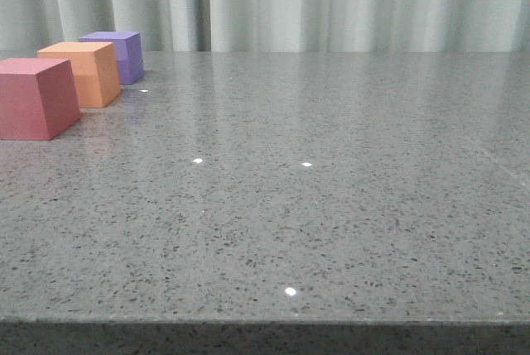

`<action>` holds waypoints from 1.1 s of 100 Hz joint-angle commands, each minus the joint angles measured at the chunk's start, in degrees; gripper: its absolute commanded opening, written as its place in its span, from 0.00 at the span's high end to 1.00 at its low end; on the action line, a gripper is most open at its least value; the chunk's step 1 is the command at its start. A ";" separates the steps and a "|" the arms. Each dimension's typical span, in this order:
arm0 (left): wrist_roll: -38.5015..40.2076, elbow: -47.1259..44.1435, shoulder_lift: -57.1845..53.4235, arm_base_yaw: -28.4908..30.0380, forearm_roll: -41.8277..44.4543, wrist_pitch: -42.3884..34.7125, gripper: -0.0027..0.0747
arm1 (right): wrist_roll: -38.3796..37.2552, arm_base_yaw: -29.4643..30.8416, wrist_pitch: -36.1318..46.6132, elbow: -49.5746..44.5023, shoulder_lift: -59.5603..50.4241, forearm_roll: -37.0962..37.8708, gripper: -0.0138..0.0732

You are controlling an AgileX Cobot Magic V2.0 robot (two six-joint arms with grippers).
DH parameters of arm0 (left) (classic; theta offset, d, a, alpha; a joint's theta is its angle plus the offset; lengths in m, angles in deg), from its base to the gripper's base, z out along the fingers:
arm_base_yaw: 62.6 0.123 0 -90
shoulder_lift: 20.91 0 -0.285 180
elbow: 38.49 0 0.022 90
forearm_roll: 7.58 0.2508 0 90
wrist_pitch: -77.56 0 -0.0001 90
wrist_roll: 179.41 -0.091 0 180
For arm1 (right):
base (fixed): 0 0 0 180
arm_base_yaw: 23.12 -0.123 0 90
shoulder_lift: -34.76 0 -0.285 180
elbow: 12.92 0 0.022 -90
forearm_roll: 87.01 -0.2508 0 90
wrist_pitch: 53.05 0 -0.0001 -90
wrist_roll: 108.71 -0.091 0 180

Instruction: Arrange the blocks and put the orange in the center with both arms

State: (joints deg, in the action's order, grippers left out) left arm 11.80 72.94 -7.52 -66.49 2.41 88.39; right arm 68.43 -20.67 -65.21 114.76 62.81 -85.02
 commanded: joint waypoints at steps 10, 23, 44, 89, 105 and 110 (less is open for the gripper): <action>0.39 -7.46 -6.63 0.35 -0.48 -10.83 0.99 | 0.56 0.28 4.89 1.44 0.35 0.26 0.92; 0.39 -11.54 -7.66 0.35 -0.61 -14.78 0.99 | 0.56 0.28 4.89 1.44 0.35 0.26 0.92; 0.39 -11.43 -7.56 0.35 -1.78 -12.50 0.99 | 0.56 0.28 4.89 1.44 0.40 0.26 0.92; 0.39 -11.43 -7.56 0.35 -1.78 -12.50 0.99 | 0.56 0.28 4.89 1.44 0.40 0.26 0.92; 0.39 -11.43 -7.56 0.35 -1.78 -12.50 0.99 | 0.56 0.28 4.89 1.44 0.40 0.26 0.92; 0.39 -11.43 -7.56 0.35 -1.78 -12.50 0.99 | 0.56 0.28 4.89 1.44 0.40 0.26 0.92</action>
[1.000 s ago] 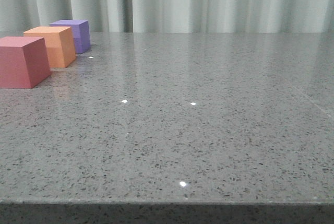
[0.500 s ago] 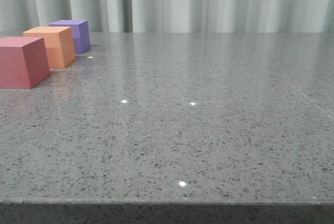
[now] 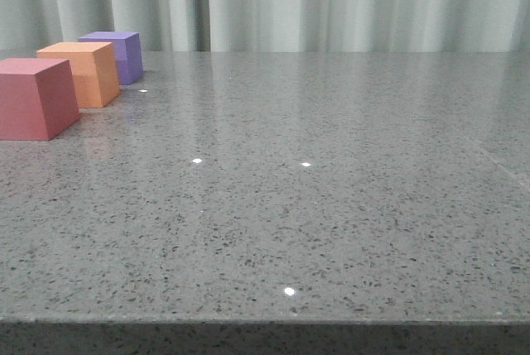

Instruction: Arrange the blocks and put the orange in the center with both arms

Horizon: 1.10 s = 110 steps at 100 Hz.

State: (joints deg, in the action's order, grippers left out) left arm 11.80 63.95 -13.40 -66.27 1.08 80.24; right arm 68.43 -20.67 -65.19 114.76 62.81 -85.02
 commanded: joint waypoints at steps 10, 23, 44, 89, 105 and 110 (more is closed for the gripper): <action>0.39 -2.43 -1.68 0.12 -0.45 -4.35 0.99 | 0.56 0.28 4.94 1.19 0.40 0.21 0.92; 0.39 -2.43 -1.68 0.12 -0.45 -4.35 0.99 | 0.56 0.28 5.91 -0.65 -0.24 0.38 0.92; 0.39 -2.43 -1.68 0.12 -0.45 -4.35 0.99 | -0.04 -1.96 8.95 -9.00 -7.25 0.31 0.92; 0.39 -2.43 -1.68 0.12 -0.45 -4.35 0.99 | -0.86 -5.44 14.90 -25.76 -21.86 -0.37 0.92; 0.39 -2.43 -1.68 0.12 -0.45 -4.35 0.99 | -0.86 -5.44 17.65 -25.77 -21.91 -0.37 0.92; 0.39 -2.43 -1.68 0.12 -0.45 -4.35 0.99 | -0.86 -5.44 17.65 -25.77 -21.91 -0.37 0.92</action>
